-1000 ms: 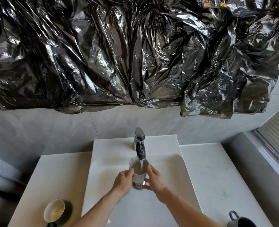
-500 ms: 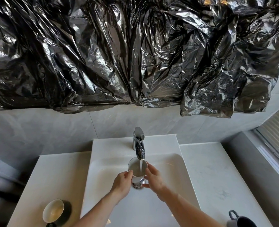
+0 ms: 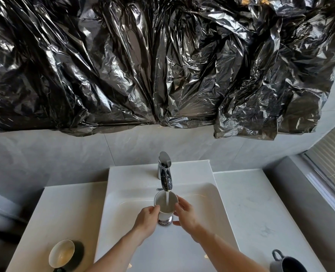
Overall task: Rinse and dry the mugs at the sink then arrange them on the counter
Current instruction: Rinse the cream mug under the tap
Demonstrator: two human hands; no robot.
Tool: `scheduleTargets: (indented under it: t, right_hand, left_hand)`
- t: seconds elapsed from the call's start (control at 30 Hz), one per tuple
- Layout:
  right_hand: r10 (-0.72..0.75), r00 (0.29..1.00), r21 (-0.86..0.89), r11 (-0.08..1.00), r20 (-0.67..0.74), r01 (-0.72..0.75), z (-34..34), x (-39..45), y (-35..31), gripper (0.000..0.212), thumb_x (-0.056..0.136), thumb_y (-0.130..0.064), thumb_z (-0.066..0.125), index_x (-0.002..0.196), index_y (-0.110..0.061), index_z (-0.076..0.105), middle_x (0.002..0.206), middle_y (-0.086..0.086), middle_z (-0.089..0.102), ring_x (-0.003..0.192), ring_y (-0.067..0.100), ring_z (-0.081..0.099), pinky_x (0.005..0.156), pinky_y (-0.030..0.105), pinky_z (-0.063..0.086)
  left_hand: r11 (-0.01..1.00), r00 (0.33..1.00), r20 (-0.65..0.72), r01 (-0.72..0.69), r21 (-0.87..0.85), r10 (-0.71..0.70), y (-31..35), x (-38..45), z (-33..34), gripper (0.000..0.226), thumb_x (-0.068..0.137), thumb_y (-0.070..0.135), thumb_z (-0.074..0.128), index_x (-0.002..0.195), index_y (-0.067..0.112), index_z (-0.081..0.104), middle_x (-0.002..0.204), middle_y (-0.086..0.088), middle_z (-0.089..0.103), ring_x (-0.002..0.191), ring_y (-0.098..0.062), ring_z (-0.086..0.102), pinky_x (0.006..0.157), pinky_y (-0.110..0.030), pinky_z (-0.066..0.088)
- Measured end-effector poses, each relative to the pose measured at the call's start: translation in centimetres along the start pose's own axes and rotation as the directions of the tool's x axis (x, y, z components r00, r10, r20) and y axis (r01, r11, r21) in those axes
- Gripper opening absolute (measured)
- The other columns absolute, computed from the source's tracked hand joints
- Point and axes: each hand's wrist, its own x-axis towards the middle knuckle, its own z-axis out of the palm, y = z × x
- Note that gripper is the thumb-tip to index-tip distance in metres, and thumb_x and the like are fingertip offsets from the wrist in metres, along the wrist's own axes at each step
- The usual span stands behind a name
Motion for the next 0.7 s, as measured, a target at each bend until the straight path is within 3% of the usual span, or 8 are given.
scheduleTargets:
  t: [0.17,0.3,0.43,0.53,0.63,0.7]
  right_hand:
    - [0.004,1.000,-0.011,1.000,-0.011,-0.004,-0.13,-0.16,-0.08,0.031,0.109,-0.028,0.048,0.113,-0.055,0.063,0.119,-0.003,0.072,0.103,0.017,0.064,0.066,0.019,0.057]
    - [-0.011,1.000,-0.038,0.999,-0.013,0.011,-0.09,-0.08,-0.05,0.028,0.107,-0.033,0.051,0.117,-0.054,0.065,0.125,0.006,0.072,0.116,0.030,0.067,0.069,0.022,0.059]
    - [-0.033,0.999,-0.042,0.999,-0.005,0.033,-0.09,-0.17,-0.26,0.024,0.106,-0.035,0.053,0.115,-0.053,0.065,0.120,0.012,0.072,0.100,0.021,0.067,0.066,0.020,0.058]
    - [-0.035,0.999,-0.039,0.999,-0.015,0.034,-0.18,-0.38,-0.46,0.023,0.106,-0.034,0.052,0.117,-0.051,0.064,0.117,0.009,0.072,0.111,0.035,0.067,0.066,0.020,0.058]
    - [-0.064,0.998,-0.046,0.997,-0.022,0.063,-0.35,-0.64,-0.56,0.021,0.107,-0.038,0.052,0.115,-0.054,0.063,0.118,-0.001,0.073,0.099,0.020,0.066,0.071,0.024,0.059]
    - [-0.087,0.996,-0.065,0.994,-0.025,0.085,-0.45,-0.57,-0.60,0.019,0.106,-0.040,0.053,0.120,-0.049,0.063,0.119,-0.006,0.072,0.102,0.015,0.066,0.076,0.029,0.059]
  left_hand:
    - [1.000,1.000,-0.004,0.002,-0.015,-0.002,0.04,0.01,0.21,0.041,0.103,0.038,0.048,0.067,0.020,0.046,0.062,0.007,0.045,0.063,-0.017,0.040,0.060,-0.033,0.030]
    - [1.000,1.000,-0.002,-0.002,-0.024,0.002,-0.09,0.15,0.03,0.040,0.102,0.041,0.047,0.067,0.020,0.046,0.063,0.007,0.045,0.063,-0.017,0.039,0.061,-0.033,0.029]
    - [0.999,1.000,-0.010,0.000,-0.036,-0.001,-0.20,0.23,-0.03,0.040,0.103,0.039,0.047,0.067,0.020,0.044,0.062,0.007,0.044,0.063,-0.017,0.038,0.061,-0.033,0.028]
    - [0.999,1.000,-0.005,0.002,-0.048,-0.002,-0.30,0.21,0.00,0.040,0.102,0.040,0.048,0.066,0.022,0.044,0.060,0.008,0.043,0.063,-0.017,0.037,0.062,-0.034,0.027]
    - [0.998,1.000,-0.002,-0.001,-0.059,0.001,-0.15,0.13,0.03,0.041,0.101,0.043,0.047,0.065,0.022,0.043,0.058,0.009,0.042,0.062,-0.017,0.036,0.062,-0.034,0.027]
    - [0.997,1.000,0.008,0.002,-0.072,-0.002,-0.06,0.13,0.06,0.042,0.100,0.043,0.047,0.064,0.021,0.043,0.057,0.009,0.041,0.063,-0.018,0.036,0.062,-0.034,0.026]
